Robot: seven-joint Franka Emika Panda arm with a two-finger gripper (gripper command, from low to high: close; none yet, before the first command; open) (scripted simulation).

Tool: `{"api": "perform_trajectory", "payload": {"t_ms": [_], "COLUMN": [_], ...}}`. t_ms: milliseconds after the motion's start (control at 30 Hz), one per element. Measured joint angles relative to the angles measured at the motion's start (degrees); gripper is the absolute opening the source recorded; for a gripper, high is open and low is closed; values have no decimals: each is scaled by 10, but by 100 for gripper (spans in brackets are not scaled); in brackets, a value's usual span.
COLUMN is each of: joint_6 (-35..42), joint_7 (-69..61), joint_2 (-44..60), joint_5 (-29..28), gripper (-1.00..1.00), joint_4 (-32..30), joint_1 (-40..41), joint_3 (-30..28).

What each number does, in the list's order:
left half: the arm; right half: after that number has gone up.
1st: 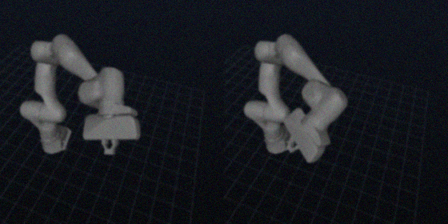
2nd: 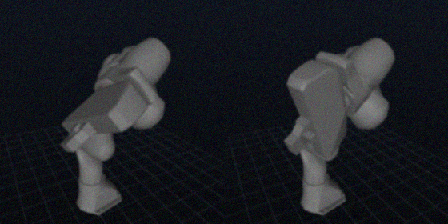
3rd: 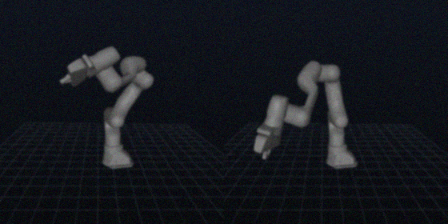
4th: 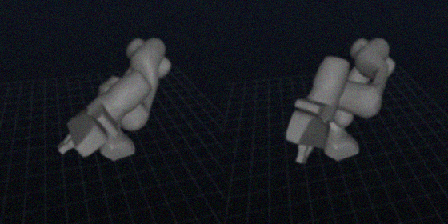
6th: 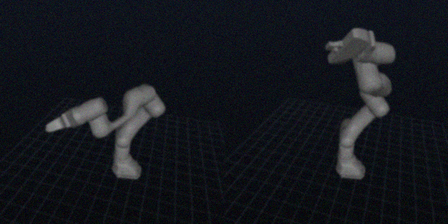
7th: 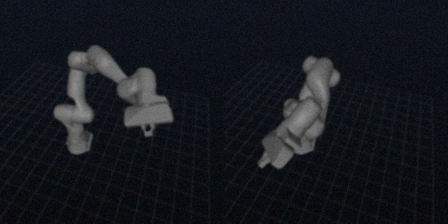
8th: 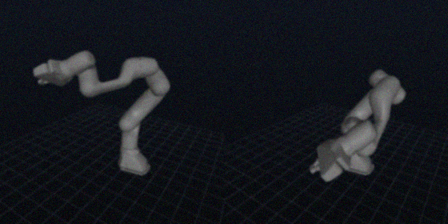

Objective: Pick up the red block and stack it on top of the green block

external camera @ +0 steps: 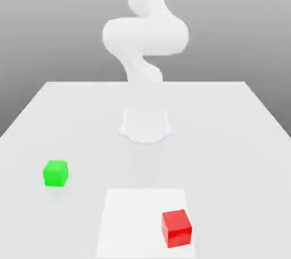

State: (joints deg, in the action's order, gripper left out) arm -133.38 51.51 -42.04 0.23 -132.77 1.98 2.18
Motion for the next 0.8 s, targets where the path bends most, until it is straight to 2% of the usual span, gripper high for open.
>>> {"api": "perform_trajectory", "payload": {"t_ms": [400,800], "joint_6": [-78,-154], "joint_7": [287,603], "joint_2": [181,365], "joint_5": [-7,-58], "gripper": [0,0], "joint_4": [-48,-95], "joint_1": [89,135], "joint_3": [111,182]}}
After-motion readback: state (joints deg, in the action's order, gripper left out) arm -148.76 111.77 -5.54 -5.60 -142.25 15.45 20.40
